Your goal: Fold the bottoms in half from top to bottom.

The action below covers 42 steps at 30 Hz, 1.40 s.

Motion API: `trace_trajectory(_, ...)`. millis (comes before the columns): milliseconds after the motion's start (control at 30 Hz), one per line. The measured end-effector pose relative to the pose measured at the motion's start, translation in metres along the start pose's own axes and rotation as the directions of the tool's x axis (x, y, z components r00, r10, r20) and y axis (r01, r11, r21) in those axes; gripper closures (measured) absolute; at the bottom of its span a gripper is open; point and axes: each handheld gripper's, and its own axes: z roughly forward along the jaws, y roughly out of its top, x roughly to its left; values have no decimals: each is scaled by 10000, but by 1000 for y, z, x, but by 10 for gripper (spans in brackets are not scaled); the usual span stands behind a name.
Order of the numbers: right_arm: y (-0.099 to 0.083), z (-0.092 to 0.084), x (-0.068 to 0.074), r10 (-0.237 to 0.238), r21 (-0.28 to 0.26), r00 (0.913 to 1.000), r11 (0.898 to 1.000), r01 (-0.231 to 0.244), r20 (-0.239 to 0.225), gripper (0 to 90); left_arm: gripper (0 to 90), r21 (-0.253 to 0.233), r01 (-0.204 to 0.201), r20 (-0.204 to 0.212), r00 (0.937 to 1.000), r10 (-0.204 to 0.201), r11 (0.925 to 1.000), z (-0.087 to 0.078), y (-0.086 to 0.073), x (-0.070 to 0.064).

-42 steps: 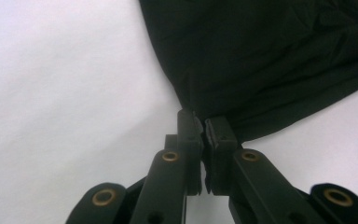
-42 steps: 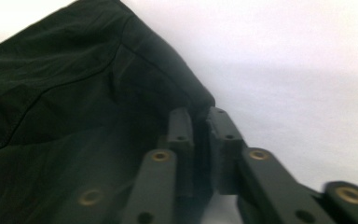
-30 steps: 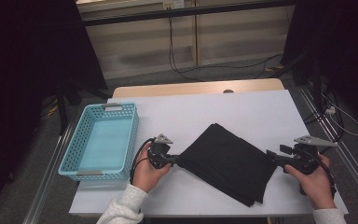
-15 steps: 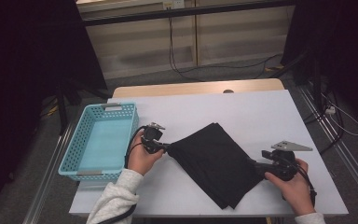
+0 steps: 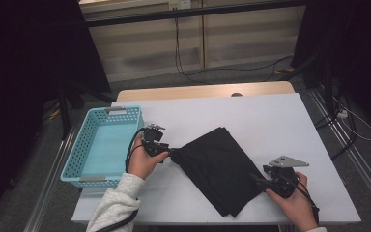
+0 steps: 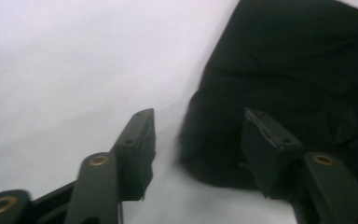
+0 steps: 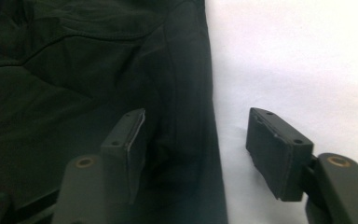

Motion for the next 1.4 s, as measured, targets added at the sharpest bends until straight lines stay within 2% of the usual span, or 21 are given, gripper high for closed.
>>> trace_trajectory(100,0,0,1,75,-21,10000,10000,-75,17,411,369,-250,91,-72,9999,-92,9996,-1,2,-4)
trace_trajectory(167,0,0,2,73,-1,9999,10000,-73,88,421,331,-82,10,-68,10000,-10,10000,2,2,-4)
trace_trajectory(433,-2,-1,5,-82,-21,9999,10000,82,147,463,301,511,81,-255,9997,-68,9987,23,-7,-1)
trace_trajectory(600,-2,-1,5,-103,-14,9999,9999,104,136,468,283,376,-297,-641,9974,321,9989,26,-11,-6)
trace_trajectory(833,-2,-1,5,-68,-18,9999,10000,68,97,468,284,248,-136,-1164,9931,164,9996,29,-12,-13)
trace_trajectory(933,-2,-1,5,-129,-20,9998,9999,130,134,468,265,217,-369,-1218,9918,392,9991,30,-14,-15)
trace_trajectory(1033,-2,-1,5,-124,-21,9998,9999,124,126,469,249,290,-339,-1174,9924,371,9990,30,-14,-16)
trace_trajectory(1133,-2,-1,5,-130,-21,9998,9999,131,132,469,270,462,-267,-1235,9918,322,9986,30,-12,-17)
trace_trajectory(1300,-2,-1,6,-130,-28,9998,9999,131,146,472,414,568,-43,-938,9955,96,9984,26,-11,-16)
trace_trajectory(1400,-3,-1,6,-163,-53,9997,9999,164,167,482,458,666,-136,-993,9949,202,9977,27,-10,-19)
